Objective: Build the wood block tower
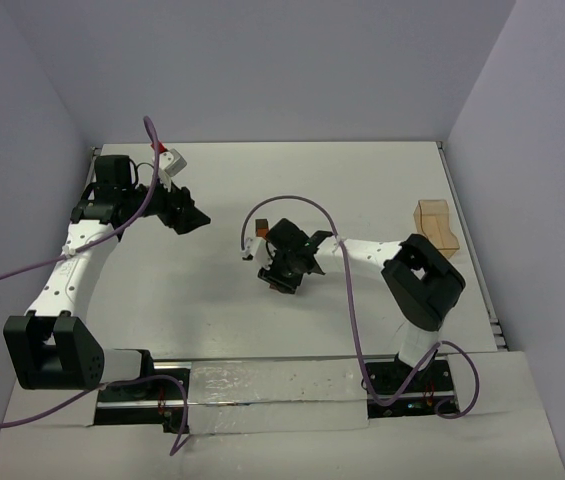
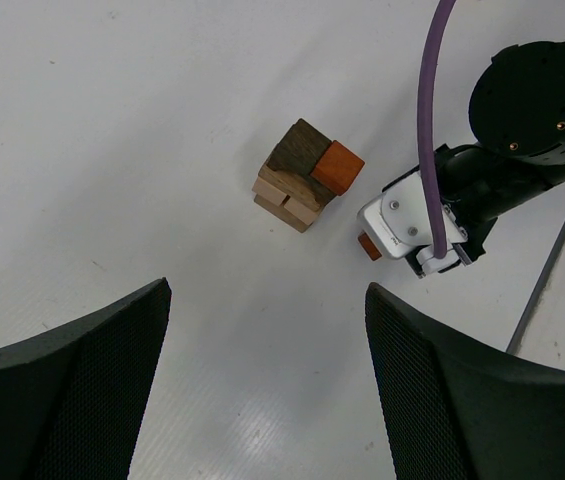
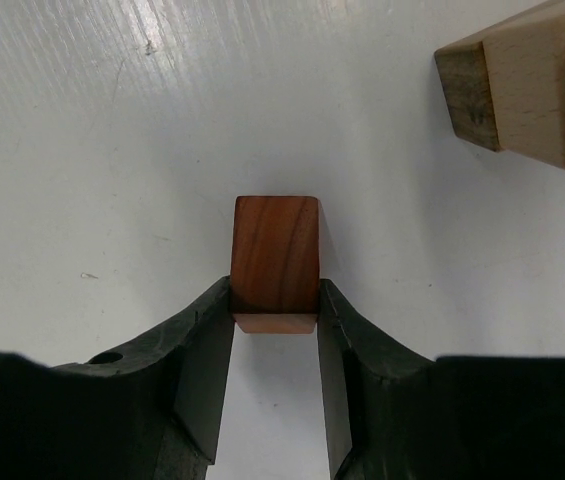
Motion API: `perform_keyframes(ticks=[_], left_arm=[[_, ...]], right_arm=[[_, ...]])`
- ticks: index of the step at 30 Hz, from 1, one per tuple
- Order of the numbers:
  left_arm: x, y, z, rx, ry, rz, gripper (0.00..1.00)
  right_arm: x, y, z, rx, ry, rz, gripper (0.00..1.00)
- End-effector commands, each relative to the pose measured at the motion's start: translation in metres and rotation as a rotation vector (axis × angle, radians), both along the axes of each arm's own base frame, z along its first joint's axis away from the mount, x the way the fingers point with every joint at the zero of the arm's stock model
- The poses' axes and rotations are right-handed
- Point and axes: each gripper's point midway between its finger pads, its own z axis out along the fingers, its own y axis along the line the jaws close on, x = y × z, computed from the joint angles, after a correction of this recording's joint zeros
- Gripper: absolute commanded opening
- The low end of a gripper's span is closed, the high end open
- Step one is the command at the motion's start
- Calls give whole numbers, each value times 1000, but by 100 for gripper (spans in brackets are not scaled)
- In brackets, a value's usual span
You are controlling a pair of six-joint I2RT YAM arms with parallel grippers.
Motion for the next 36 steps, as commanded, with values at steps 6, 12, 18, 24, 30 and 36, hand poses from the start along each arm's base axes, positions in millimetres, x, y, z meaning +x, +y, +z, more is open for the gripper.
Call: perform_keyframes(ticks=[6,12,18,24,30,36], left_arm=[[-5,1,15,-17,-67,3,84],[-6,6,24,-26,-105,50,84],[-3,16,37,-41,-154,169,99],[33,46,42,-115,-40,516,99],[47,55,31,-131,83,582,99],[42,64,44,-142,1,621,99]], right_arm=[[-18,23,73,201,15,-59,0],[-36,14,126,317,12,-117,0],[-34,4,165,276,5,-328,0],[-5,-1,193,286,-54,-634,0],[22,7,195,260,-74,-827,0],[51,20,200,240,-99,-985,0]])
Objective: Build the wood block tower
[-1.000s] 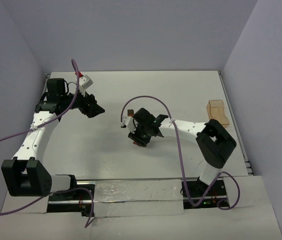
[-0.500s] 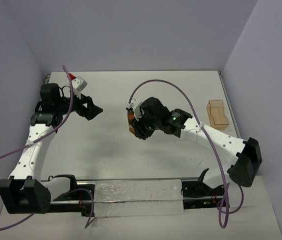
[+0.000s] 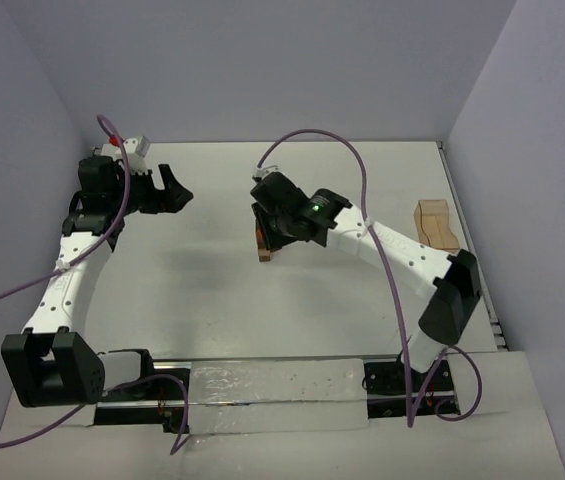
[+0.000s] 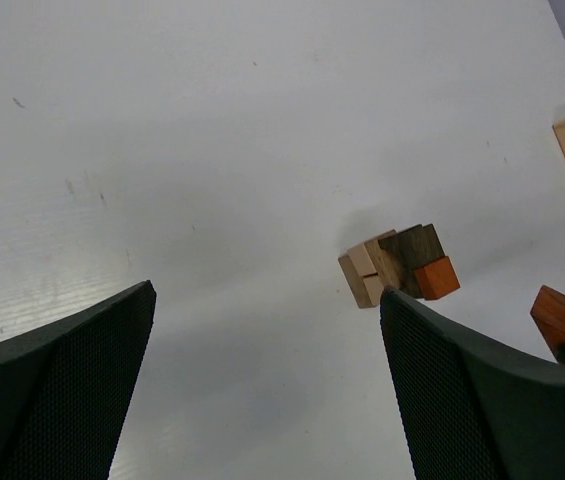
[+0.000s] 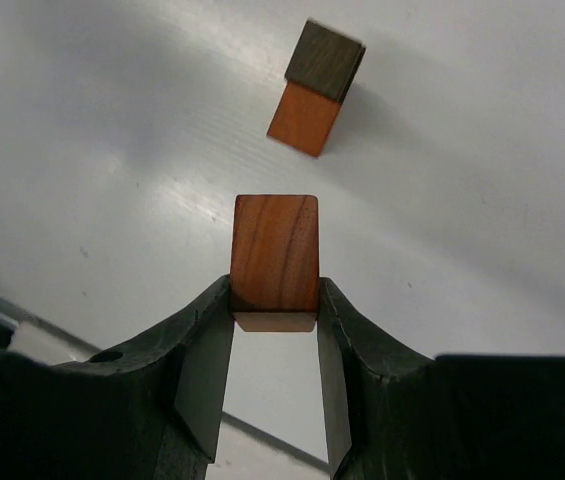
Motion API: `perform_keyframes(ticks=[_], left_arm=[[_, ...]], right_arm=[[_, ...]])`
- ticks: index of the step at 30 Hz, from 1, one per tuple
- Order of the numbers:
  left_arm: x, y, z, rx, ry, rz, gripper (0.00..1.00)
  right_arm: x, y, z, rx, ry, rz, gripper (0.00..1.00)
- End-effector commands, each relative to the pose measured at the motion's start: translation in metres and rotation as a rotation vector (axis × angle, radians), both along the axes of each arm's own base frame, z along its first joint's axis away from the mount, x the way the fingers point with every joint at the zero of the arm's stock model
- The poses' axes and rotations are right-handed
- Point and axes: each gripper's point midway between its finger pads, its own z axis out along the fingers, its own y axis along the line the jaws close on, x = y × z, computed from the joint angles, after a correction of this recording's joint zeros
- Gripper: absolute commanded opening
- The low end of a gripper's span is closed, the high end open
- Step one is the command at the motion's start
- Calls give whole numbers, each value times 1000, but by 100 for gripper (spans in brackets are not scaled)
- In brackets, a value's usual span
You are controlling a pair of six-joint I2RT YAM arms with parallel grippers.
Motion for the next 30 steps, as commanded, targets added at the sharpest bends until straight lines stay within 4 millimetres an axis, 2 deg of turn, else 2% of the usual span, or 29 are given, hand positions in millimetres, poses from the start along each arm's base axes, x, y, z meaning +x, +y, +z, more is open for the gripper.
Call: perform_keyframes(ticks=[1,8,13,19,30], left_arm=[[0,8,34,-8,-114,60,99],[-2,10,30,-4,-111,73,99],[-1,12,33,1,-120,84,99],[2,17,33,11,-123,113,99],[12,15,25,-1,-86,109,99]], right_arm=[[27,3,19,10,-34,-200,0],[44,17,20,31,-19,-265,0],[53,24,-4,0,31,-270,0],[60,24,-24,-2,101,-273,0],[73,21,-26,10,113,-290,0]])
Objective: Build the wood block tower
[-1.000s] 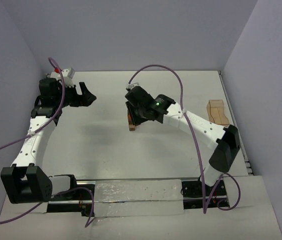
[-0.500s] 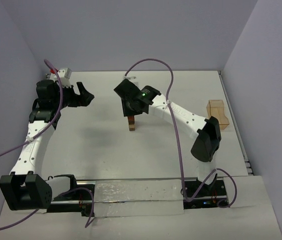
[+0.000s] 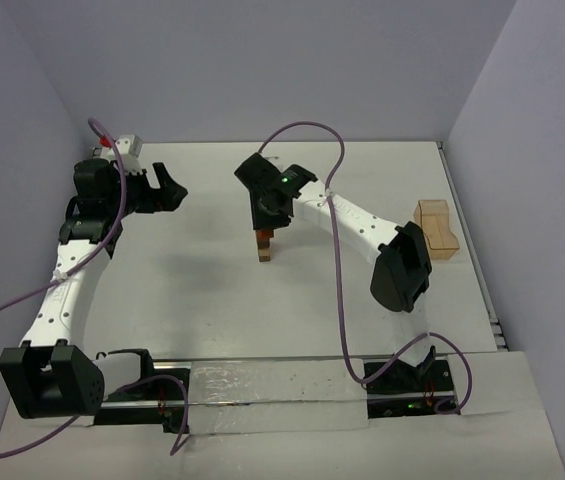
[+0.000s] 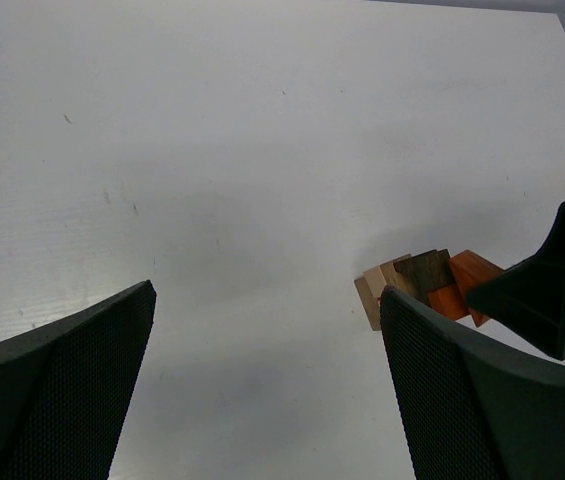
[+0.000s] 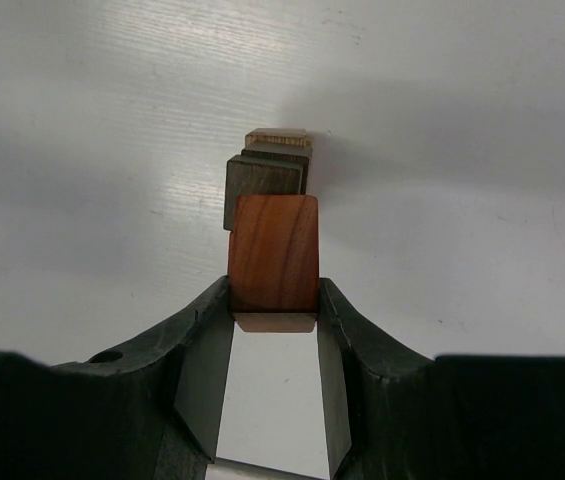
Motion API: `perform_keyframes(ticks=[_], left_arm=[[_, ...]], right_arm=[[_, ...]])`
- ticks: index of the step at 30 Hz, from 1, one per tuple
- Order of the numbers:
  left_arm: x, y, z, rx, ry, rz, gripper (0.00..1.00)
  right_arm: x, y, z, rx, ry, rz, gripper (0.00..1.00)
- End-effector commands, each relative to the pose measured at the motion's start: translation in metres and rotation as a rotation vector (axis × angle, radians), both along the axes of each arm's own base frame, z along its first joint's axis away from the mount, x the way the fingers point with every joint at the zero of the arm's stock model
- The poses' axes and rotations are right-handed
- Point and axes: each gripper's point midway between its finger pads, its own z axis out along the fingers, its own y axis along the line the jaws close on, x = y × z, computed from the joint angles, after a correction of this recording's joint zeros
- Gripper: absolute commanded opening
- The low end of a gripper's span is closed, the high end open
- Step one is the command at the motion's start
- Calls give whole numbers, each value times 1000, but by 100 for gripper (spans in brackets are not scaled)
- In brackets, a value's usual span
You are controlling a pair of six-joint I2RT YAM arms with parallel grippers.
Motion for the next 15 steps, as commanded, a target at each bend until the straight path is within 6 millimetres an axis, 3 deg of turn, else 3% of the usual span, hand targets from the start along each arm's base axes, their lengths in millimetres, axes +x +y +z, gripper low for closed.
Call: perform_keyframes(ticks=[1,15], left_arm=[[11,2,13,-13,-34,15,99],[15,4,8,-12,-23,30,99]], right_arm=[[9,6,18,41,-33,-17,0],[12,7,11,28,-27,-35,2]])
